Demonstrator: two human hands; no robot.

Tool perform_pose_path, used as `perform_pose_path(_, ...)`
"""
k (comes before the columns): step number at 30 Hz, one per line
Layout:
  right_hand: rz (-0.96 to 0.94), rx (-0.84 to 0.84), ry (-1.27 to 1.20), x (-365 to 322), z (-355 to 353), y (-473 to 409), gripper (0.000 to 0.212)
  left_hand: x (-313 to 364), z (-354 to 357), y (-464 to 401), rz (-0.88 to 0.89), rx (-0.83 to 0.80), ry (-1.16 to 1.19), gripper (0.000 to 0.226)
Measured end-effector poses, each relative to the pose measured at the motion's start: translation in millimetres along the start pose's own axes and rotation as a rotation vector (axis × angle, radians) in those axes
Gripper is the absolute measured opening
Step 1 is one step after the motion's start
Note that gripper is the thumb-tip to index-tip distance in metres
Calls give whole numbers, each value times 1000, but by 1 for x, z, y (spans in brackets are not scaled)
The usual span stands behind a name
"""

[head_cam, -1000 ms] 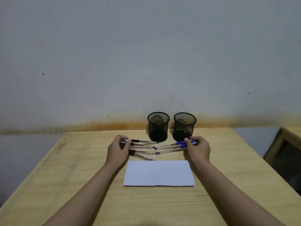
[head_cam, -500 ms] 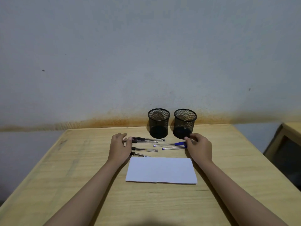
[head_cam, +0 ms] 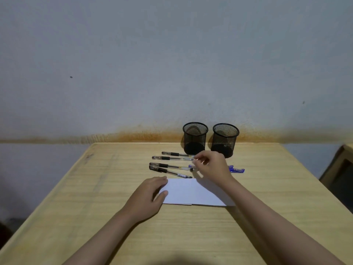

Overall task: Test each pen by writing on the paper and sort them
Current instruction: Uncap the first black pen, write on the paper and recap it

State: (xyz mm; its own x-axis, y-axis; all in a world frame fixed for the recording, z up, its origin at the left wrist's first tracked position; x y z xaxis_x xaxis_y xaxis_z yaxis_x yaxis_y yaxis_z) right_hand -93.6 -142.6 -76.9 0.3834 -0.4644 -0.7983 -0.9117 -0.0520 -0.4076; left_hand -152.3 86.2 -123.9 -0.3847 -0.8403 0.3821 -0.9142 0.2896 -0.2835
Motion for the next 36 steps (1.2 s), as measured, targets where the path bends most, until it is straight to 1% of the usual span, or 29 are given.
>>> perform_pose_path(2, 36, -126, 21, -4, 15, 2, 13, 2, -1, 5, 0, -3, -1, 44)
perform_pose_path(4, 45, -221, 112, -4, 27, 3, 17, 4, 0, 9, 1, 2, 2, 48)
perform_pose_path(6, 63, -276, 179, -3, 36, 4, 19, 4, 1, 12, 4, 9, -6, 53)
perform_pose_path(8, 89, -292, 199, -2, 41, 4, 18, 3, 1, 12, 0, 5, -21, 50)
perform_pose_path(10, 99, -290, 200, -3, 43, 4, 17, 4, 0, 12, 2, 3, -22, 46)
perform_pose_path(13, 83, -252, 133, -8, 37, 5, 16, 6, -4, 13, 19, 54, 19, 52)
perform_pose_path(15, 92, -218, 19, -13, 29, 7, 13, 8, -8, 15, 1, 143, 51, 51)
perform_pose_path(18, 114, -175, -152, -23, 13, 10, 13, 10, -16, 13, -57, 339, 134, 48)
perform_pose_path(21, 122, -160, -268, -32, -3, 21, 10, 12, -26, 10, -77, 440, 93, 54)
perform_pose_path(23, 117, -163, -329, -36, -14, 28, 9, 16, -32, 4, -57, 452, 88, 49)
perform_pose_path(25, 118, -155, -391, -40, -23, 34, 8, 22, -38, -2, -52, 465, 115, 35)
perform_pose_path(27, 135, -120, -480, -44, -30, 38, 7, 32, -43, -6, -80, 473, 195, 24)
perform_pose_path(29, 153, -67, -587, -49, -34, 41, 9, 42, -47, -9, -85, 472, 262, 24)
perform_pose_path(31, 164, -38, -672, -56, -34, 44, 6, 50, -50, -11, -61, 461, 292, 21)
perform_pose_path(32, 156, -45, -675, -60, -32, 46, 3, 53, -52, -13, -36, 453, 297, 18)
perform_pose_path(34, 123, -72, -626, -65, -23, 52, 4, 59, -53, -15, 30, 424, 301, 11)
perform_pose_path(36, 115, -64, -624, -68, -15, 56, 5, 67, -53, -15, 19, 360, 366, 13)
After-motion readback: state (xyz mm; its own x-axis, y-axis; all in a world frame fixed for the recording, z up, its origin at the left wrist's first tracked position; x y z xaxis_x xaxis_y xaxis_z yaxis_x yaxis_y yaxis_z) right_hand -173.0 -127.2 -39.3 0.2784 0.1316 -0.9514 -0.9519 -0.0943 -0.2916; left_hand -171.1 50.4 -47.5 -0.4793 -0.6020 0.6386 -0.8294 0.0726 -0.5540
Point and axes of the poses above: each hand's wrist, its own y-axis away from the middle knuckle, its own z-axis out of the palm, x = y × z, the point moved 1 cm from there along -y, towards the middle knuckle, and after that the axes turned 12 degrees about -y, right-handed, at the moved point
